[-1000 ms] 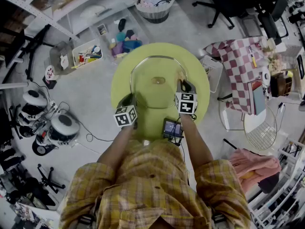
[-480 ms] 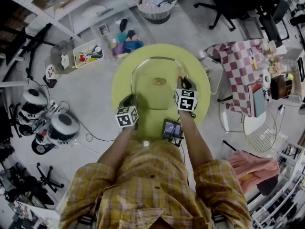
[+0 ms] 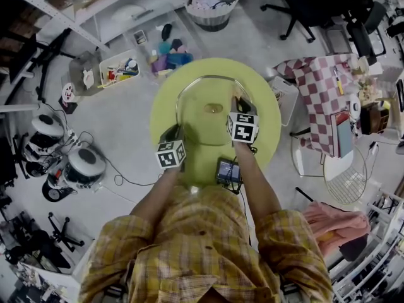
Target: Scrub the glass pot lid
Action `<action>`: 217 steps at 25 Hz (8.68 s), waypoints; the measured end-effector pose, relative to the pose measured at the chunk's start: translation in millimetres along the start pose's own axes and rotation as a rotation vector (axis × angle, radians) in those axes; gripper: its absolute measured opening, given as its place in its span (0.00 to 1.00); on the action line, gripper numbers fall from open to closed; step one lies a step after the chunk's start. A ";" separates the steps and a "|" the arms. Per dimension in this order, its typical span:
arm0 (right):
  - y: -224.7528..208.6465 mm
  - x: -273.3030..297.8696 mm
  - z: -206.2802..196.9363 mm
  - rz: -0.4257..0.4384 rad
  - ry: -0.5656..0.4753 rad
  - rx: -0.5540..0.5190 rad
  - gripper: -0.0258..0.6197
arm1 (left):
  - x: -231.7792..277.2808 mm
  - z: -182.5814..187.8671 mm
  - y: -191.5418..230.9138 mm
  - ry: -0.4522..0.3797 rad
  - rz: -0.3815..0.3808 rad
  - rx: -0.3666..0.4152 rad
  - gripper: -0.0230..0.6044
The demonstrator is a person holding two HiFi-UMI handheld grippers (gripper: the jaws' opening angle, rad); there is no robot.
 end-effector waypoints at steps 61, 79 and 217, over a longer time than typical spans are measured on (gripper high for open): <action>107.8 35.8 34.8 0.168 -0.007 -0.072 0.10 | -2.1 13.6 -5.2 0.045 0.092 -0.166 0.12; 145.6 35.1 33.0 0.294 0.025 -0.121 0.10 | 0.7 8.9 -5.7 0.044 0.087 -0.166 0.12; 142.6 5.3 -56.3 0.367 0.158 -0.026 0.10 | -5.1 3.5 -14.8 0.021 0.104 -0.146 0.12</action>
Point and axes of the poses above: the fingertips, and each gripper's own axes: x forward along the fingers, y to its left, z out of its top, the point moved 8 cm from there along -x, backward along the fingers, and after that the axes turned 3 degrees about -x, right-handed, at the moved point
